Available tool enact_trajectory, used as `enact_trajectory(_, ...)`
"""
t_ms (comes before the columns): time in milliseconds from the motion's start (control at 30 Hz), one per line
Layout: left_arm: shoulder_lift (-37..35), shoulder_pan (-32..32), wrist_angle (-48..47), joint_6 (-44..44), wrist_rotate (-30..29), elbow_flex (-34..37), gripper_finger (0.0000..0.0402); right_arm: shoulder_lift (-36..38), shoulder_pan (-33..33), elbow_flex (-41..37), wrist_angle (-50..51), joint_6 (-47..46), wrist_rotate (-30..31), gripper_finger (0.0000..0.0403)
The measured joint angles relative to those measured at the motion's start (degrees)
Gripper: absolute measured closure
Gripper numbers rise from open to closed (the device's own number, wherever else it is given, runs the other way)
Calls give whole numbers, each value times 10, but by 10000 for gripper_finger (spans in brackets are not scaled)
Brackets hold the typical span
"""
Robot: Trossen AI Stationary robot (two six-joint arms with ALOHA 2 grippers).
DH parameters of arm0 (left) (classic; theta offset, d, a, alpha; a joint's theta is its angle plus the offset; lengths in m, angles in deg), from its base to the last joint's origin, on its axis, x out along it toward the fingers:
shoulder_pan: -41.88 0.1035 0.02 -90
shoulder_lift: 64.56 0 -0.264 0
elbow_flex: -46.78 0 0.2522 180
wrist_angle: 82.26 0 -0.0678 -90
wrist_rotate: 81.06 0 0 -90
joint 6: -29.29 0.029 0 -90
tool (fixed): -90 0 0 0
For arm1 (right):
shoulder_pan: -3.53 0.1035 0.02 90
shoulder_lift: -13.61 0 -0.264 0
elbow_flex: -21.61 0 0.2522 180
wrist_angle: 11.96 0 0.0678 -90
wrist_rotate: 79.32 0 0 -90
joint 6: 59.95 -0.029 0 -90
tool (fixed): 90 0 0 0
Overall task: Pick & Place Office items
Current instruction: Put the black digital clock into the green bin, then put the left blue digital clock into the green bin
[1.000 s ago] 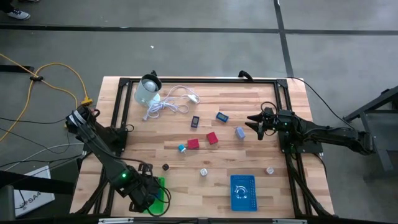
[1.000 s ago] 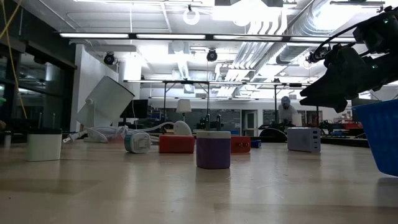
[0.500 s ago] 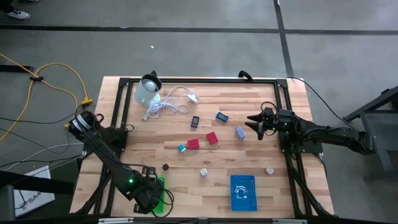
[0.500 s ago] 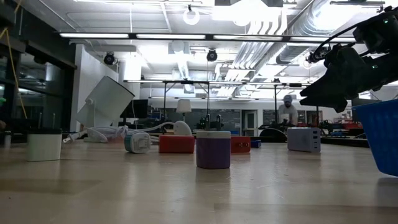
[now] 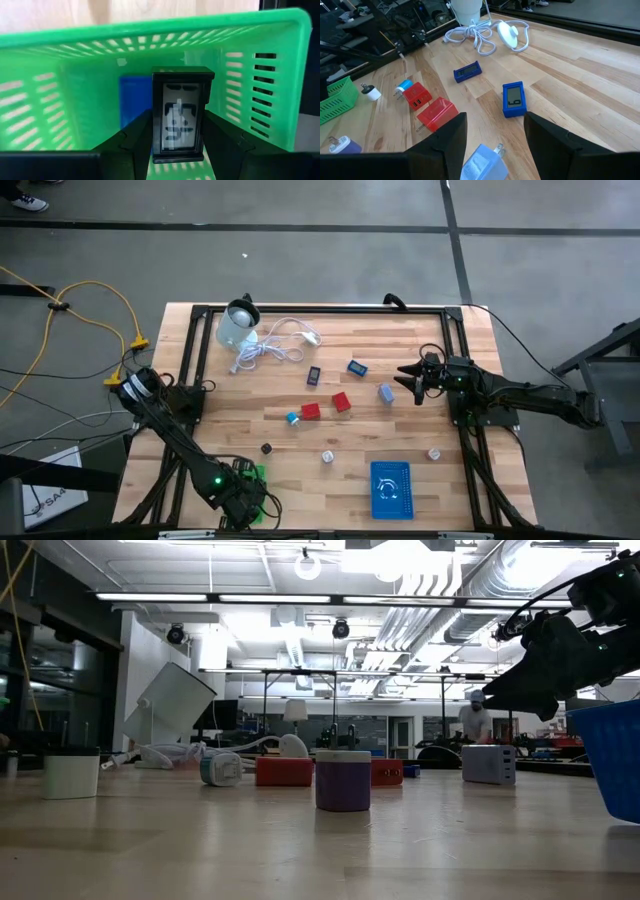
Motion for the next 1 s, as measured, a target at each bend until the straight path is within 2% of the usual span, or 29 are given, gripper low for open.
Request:
enact_trajectory(367, 0, -10, 0, -15, -2, 0, 251, 0, 0, 0, 0, 0, 0, 219)
enact_trajectory(1000, 0, -10, 3, -12, -3, 0, 222, 0, 0, 0, 0, 0, 0, 219)
